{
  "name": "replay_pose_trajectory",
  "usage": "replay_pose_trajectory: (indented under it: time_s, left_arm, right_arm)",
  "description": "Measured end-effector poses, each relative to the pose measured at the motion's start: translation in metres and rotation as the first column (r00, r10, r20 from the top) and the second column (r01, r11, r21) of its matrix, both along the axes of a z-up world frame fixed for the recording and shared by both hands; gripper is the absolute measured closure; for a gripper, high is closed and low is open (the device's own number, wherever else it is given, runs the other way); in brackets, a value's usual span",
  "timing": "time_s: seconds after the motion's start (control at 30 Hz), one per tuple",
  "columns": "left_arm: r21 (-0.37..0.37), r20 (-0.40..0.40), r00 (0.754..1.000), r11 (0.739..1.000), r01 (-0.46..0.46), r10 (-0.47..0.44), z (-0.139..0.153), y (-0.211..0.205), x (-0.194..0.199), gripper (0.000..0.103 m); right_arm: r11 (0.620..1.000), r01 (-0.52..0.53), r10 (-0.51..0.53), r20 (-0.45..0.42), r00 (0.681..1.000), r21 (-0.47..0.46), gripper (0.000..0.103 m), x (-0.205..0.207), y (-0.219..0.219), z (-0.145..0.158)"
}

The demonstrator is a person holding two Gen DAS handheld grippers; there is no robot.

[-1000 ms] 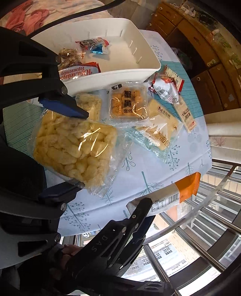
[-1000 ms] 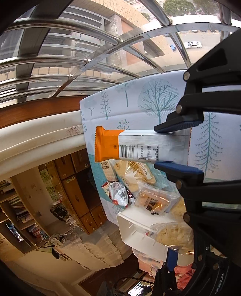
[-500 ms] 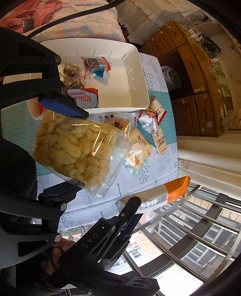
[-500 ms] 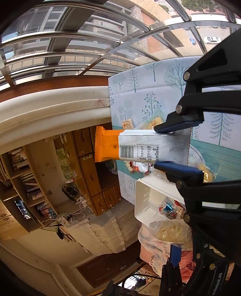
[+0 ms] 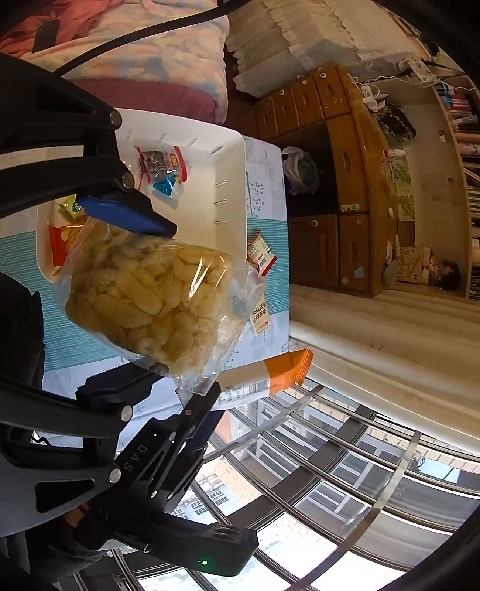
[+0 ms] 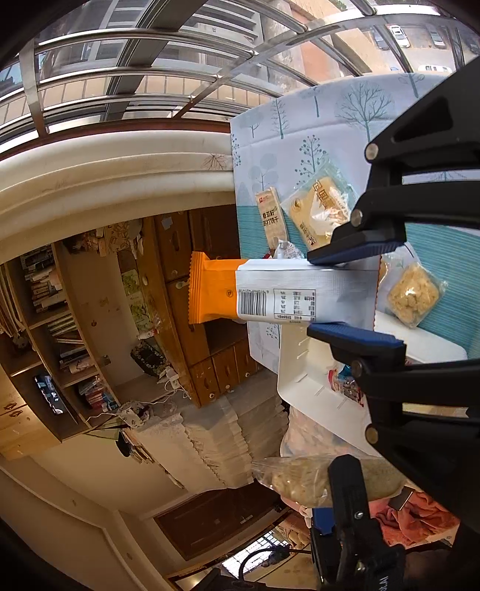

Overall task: Organize snacks
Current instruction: 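Carry both snacks over the white tray and open both tools to release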

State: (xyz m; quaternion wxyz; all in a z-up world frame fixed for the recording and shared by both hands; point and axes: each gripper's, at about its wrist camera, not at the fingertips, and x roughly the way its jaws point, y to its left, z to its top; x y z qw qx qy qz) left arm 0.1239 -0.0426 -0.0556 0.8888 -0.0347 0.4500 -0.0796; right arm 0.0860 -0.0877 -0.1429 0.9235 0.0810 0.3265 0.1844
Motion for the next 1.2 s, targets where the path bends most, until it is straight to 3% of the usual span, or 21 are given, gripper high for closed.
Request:
replay_pose_trajectory:
  time_s: [0.4,0.8,1.2]
  left_arm:
    - [-0.032,0.056,0.998,0.999,-0.01,0.011,0.006,0.077,-0.013,0.039]
    - [-0.063,0.011,1.0,0.998,0.015,-0.015,-0.018,0.136,0.002,0.039]
    - [-0.073,-0.039,0.999,0.997,0.032,-0.035,-0.04,0.164,0.011,0.037]
  right_arm:
    - [0.999,0.006,-0.005,-0.022,1.0,0.045,0.07,-0.008,0.064,-0.005]
    - [0.997,0.044,-0.038,-0.089,0.995,0.068,0.07,-0.017,0.123,-0.035]
    - [0.994,0.093,-0.084,-0.137,0.987,0.064,0.068,-0.029,0.15,-0.054]
